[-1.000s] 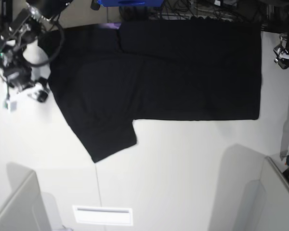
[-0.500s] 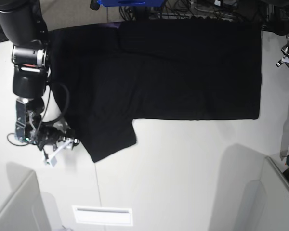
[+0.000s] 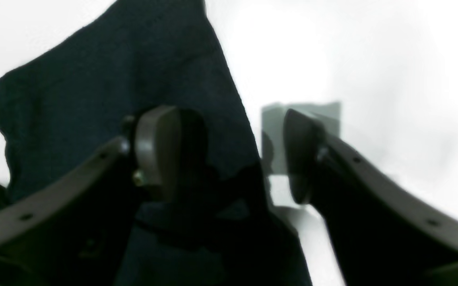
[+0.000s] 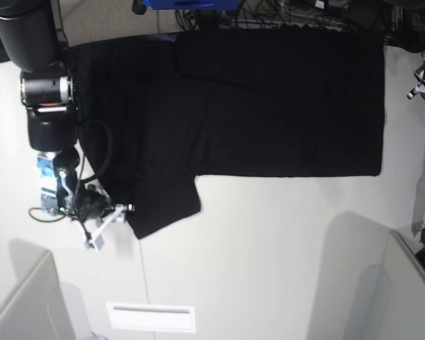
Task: Fold the T-shirt properly
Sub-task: 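Release the shoulders and move the right gripper to the hem, then grasp the hem with both grippers and fold it onto the shoulders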
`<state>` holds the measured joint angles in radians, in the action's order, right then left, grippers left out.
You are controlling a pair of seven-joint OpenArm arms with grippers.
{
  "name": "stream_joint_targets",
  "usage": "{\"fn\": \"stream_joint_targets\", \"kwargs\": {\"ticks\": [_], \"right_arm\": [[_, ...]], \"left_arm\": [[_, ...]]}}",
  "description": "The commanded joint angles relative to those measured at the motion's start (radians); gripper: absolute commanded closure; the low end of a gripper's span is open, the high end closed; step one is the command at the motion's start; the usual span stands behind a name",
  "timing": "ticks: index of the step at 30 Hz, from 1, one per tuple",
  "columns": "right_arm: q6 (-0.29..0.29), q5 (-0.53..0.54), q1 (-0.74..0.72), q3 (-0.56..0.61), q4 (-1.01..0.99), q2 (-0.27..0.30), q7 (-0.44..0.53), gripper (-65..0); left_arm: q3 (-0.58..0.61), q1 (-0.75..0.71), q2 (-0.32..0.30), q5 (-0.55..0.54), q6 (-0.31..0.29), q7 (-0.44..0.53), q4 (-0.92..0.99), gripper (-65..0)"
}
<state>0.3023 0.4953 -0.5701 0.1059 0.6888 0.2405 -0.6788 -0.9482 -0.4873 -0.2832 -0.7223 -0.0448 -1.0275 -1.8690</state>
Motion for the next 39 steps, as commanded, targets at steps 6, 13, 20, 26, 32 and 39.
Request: {"fn": "stream_joint_targets", "kwargs": {"ticks": [6,13,20,26,32,39], "right_arm": [[0.002,0.003,0.006,0.004,0.002,0.001,-0.078,-24.3],[0.001,0.003,0.02,-0.005,0.002,0.003,-0.052,-1.5],[0.001,0.007,0.02,-0.01,0.002,0.003,-0.046,0.0],[0.001,0.007,0.019,-0.01,0.002,0.001,-0.046,0.0],[0.001,0.007,0.019,-0.01,0.002,0.001,-0.046,0.0],[0.001,0.007,0.015,-0.01,0.002,0.001,-0.046,0.0]], "left_arm": [[-0.001,0.088,-0.046,-0.003,0.003,0.02,0.007,-18.4],[0.084,0.31,-0.129,-0.003,0.004,-0.101,0.125,-36.4],[0.265,0.519,-0.126,0.142,0.007,-0.099,0.305,-37.5],[0.398,0.66,-0.11,0.356,0.0,0.017,0.48,-37.7],[0.513,0.724,-0.118,0.355,0.0,0.079,0.655,-37.7],[0.588,0.724,-0.11,0.355,0.0,0.114,0.705,-37.7]]}}
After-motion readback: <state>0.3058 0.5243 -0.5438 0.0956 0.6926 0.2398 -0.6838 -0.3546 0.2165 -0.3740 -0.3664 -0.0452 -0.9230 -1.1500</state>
